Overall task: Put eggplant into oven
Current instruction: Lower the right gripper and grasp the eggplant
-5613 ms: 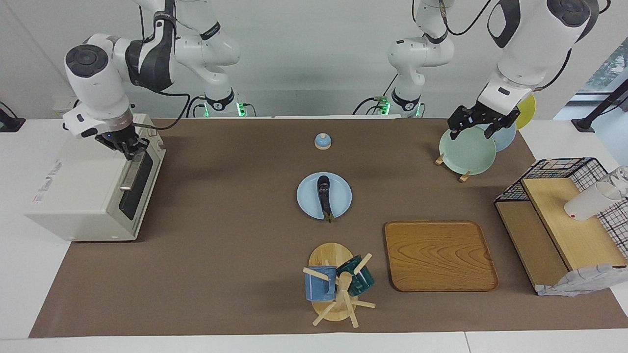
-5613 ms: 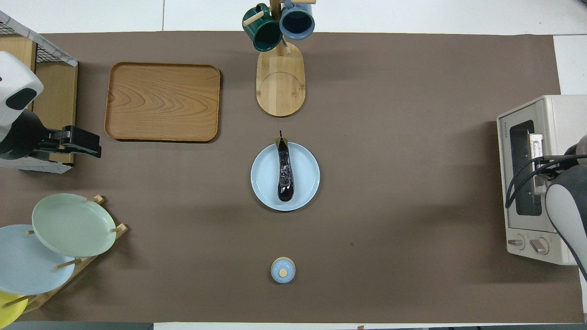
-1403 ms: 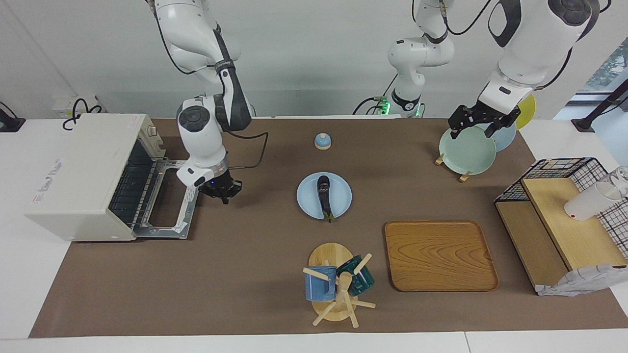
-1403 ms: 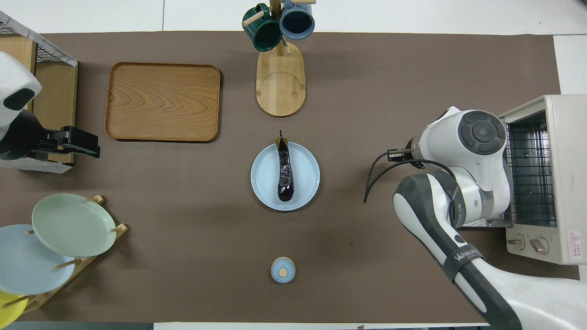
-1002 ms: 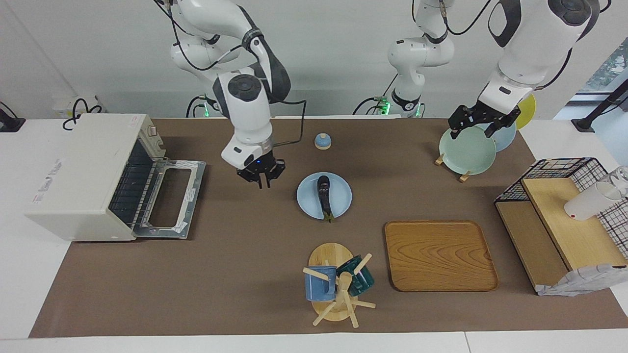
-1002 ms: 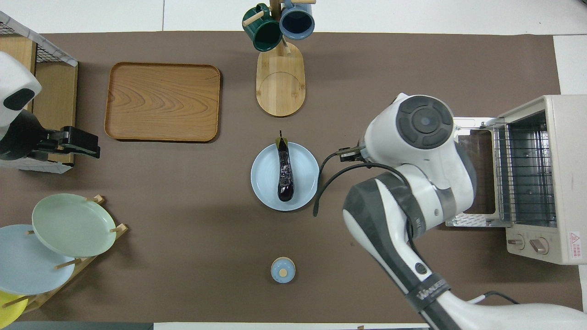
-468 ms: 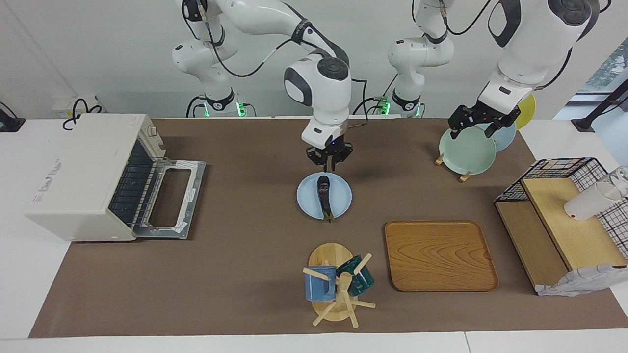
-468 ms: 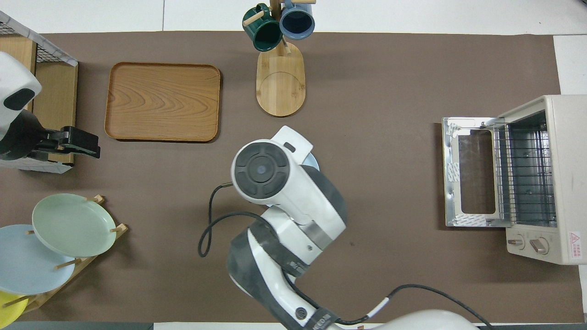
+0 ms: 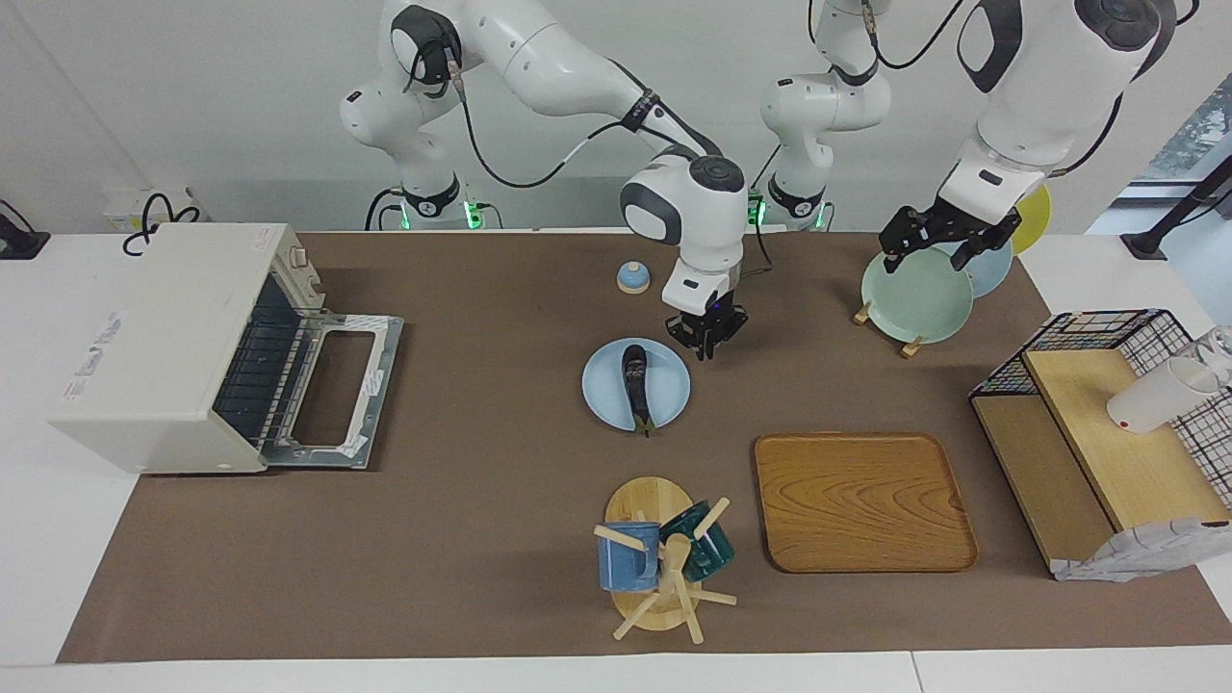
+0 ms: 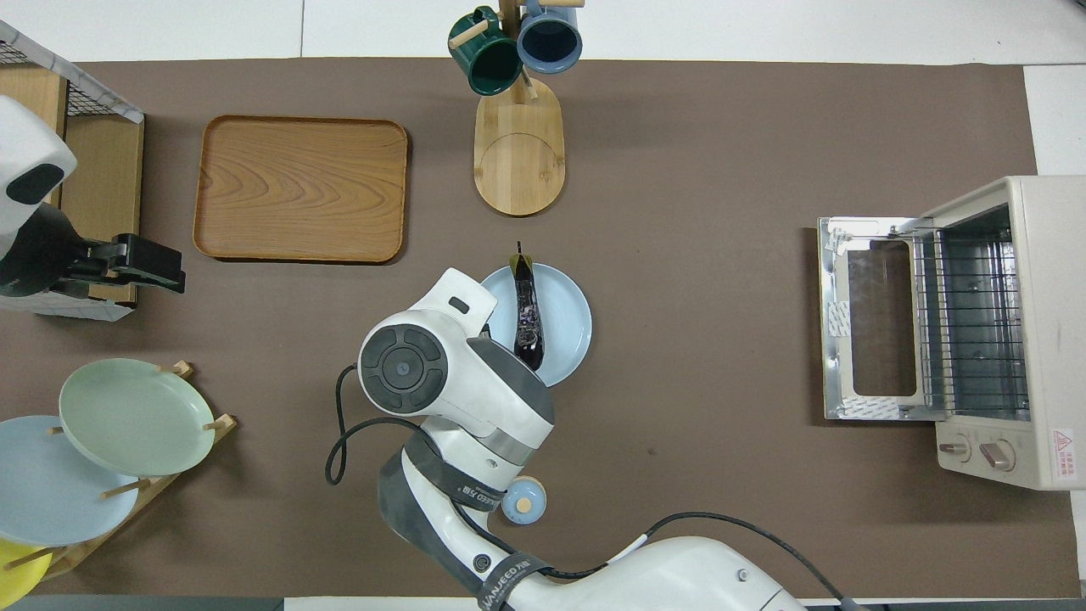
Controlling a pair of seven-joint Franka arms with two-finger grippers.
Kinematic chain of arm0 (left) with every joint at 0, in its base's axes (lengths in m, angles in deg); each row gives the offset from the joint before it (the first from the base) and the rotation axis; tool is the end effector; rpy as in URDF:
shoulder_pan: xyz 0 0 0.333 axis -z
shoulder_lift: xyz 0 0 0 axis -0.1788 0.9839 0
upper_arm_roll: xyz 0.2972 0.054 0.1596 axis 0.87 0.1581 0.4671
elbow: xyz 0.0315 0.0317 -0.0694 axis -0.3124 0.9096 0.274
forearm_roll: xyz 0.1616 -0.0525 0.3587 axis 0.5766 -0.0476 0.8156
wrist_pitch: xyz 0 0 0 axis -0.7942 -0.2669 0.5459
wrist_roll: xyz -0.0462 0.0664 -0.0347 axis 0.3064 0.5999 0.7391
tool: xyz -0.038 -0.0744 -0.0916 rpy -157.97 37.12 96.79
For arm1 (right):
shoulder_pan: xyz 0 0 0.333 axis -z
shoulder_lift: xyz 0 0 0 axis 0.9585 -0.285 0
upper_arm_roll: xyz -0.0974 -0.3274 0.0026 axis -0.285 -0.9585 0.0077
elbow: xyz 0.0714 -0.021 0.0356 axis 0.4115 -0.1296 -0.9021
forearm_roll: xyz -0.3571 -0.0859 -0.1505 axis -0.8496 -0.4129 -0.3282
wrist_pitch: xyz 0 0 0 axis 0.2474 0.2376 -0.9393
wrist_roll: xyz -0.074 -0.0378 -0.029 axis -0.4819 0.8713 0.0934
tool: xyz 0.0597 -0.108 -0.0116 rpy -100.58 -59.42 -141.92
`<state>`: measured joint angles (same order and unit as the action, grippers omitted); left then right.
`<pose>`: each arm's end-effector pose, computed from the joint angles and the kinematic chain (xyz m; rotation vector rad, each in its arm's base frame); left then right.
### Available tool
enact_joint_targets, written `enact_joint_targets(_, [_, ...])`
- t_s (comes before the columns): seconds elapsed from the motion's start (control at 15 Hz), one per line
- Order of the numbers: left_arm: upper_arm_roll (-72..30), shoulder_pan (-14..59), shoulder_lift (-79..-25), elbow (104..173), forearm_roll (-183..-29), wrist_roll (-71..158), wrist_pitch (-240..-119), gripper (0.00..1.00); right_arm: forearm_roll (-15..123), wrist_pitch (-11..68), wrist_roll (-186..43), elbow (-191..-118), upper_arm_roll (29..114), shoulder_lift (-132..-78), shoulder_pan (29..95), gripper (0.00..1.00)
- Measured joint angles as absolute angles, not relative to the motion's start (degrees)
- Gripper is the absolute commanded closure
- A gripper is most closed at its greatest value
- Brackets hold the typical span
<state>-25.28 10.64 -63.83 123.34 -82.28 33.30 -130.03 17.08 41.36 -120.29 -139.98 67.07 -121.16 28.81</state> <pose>0.5382 -0.0751 0.6110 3.1300 -0.0549 -0.1124 0.5031 0.5309 0.3436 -3.0551 -0.2489 -0.2481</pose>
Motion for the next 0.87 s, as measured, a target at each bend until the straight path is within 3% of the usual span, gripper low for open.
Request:
enact_joint_targets(0.07, [-25.3, 10.6, -63.8, 123.3, -82.3, 33.3, -130.0, 0.0, 16.1, 43.1, -119.8, -141.1, 66.9, -121.1, 28.9, 0.79])
enact_joint_targets(0.2, [-25.3, 10.6, -63.8, 123.3, -82.3, 33.3, -130.0, 0.0, 13.9, 45.1, -118.6, -143.0, 66.8, -121.0, 29.0, 0.66])
enact_joint_targets(0.87, [-25.3, 10.6, -63.8, 123.3, -82.3, 33.3, -130.0, 0.0, 13.2, 49.8, -118.0, -149.6, 66.8, -119.1, 29.1, 0.66])
